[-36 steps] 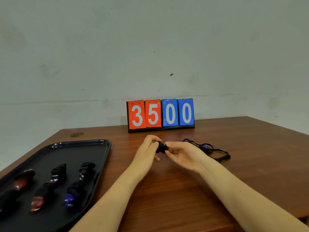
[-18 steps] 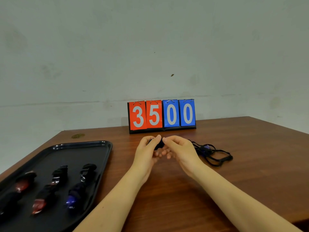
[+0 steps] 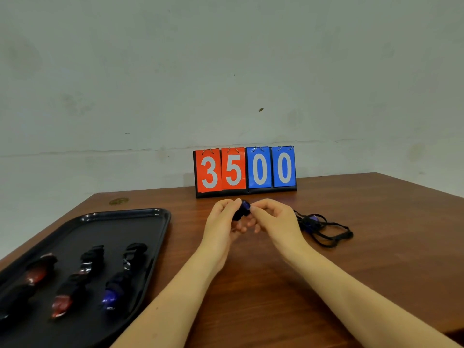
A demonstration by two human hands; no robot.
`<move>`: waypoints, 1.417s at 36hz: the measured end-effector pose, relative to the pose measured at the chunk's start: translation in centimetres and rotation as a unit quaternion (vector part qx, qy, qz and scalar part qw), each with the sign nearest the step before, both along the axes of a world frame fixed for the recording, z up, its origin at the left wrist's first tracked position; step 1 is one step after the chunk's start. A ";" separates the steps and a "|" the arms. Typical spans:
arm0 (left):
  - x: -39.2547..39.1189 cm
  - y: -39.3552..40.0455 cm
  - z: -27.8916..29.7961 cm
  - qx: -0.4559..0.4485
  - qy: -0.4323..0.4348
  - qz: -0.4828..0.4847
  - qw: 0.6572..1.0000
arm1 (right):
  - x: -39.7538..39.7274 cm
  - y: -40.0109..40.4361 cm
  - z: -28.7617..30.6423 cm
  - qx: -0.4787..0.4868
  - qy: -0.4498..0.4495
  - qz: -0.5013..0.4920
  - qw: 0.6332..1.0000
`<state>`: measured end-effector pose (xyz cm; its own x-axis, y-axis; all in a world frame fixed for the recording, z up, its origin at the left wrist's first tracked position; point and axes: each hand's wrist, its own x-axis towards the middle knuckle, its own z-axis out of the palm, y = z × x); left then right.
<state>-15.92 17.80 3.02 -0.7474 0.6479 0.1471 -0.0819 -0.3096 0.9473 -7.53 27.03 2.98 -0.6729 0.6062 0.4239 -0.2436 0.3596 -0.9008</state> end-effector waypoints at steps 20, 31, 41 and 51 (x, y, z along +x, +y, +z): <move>0.1 -0.3 0.3 0.072 -0.218 -0.069 0.971 | -0.1 -0.4 -0.3 0.044 0.004 0.017 0.999; 0.0 -0.2 0.1 0.061 -0.234 -0.079 0.967 | -0.5 -0.7 -0.6 0.122 -0.034 -0.024 0.992; 0.9 0.7 -0.2 -0.085 -0.073 -0.047 0.993 | -0.3 -0.1 0.0 0.059 0.010 -0.033 0.998; 0.4 1.2 -0.1 -0.129 0.024 0.083 0.988 | -0.4 0.7 -0.3 -0.040 0.017 -0.033 0.998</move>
